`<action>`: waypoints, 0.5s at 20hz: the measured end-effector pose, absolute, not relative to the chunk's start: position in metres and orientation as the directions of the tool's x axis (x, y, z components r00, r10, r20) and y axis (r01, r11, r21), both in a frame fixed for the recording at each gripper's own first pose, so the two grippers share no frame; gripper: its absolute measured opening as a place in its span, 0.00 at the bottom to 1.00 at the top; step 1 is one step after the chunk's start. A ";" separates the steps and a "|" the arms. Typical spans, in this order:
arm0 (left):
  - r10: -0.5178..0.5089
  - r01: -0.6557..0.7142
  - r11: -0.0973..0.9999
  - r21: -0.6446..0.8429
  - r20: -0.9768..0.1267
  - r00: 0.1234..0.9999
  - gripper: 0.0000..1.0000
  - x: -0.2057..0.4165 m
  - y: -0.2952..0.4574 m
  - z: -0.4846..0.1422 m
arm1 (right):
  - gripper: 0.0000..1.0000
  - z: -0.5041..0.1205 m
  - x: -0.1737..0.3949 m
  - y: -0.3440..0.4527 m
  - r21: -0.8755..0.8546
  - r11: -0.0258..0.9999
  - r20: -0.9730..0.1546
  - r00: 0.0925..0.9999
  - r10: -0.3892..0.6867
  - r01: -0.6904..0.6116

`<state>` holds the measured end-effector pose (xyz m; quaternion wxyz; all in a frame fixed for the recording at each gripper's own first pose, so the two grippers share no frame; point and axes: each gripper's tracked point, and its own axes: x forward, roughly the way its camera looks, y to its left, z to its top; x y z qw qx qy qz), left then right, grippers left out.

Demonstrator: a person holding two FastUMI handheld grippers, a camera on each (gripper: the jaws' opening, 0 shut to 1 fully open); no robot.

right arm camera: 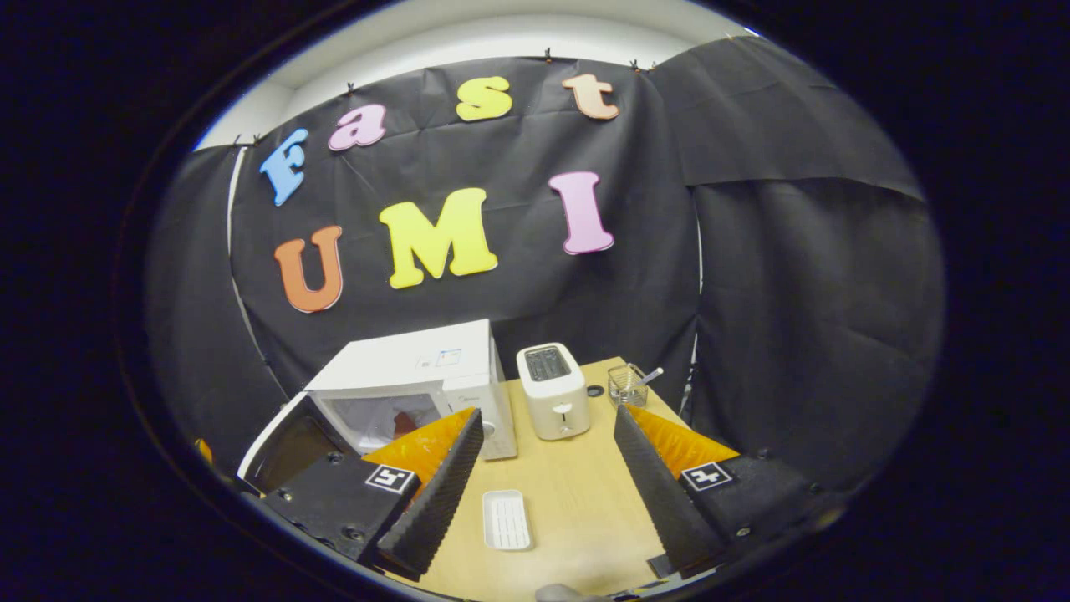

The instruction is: Open the microwave oven with the left hand, put the food in, and close the microwave oven.

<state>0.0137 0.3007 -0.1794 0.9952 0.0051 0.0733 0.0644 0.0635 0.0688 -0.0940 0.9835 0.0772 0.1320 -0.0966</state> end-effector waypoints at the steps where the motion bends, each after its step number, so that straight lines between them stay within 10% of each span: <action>1: 0.103 -0.103 0.995 0.009 -0.149 0.983 0.01 0.022 0.299 -0.187 | 1.00 -0.092 0.063 0.071 0.123 0.971 -0.271 0.948 -0.165 0.204; 5: 0.102 -0.098 0.995 0.029 -0.199 0.975 0.11 0.026 0.300 -0.221 | 1.00 -0.091 0.057 0.076 0.128 0.974 -0.280 0.949 -0.146 0.187; 10: 0.086 -0.087 0.996 0.006 -0.276 0.957 0.00 0.035 0.296 -0.264 | 1.00 -0.088 0.053 0.065 0.122 0.971 -0.280 0.946 -0.165 0.206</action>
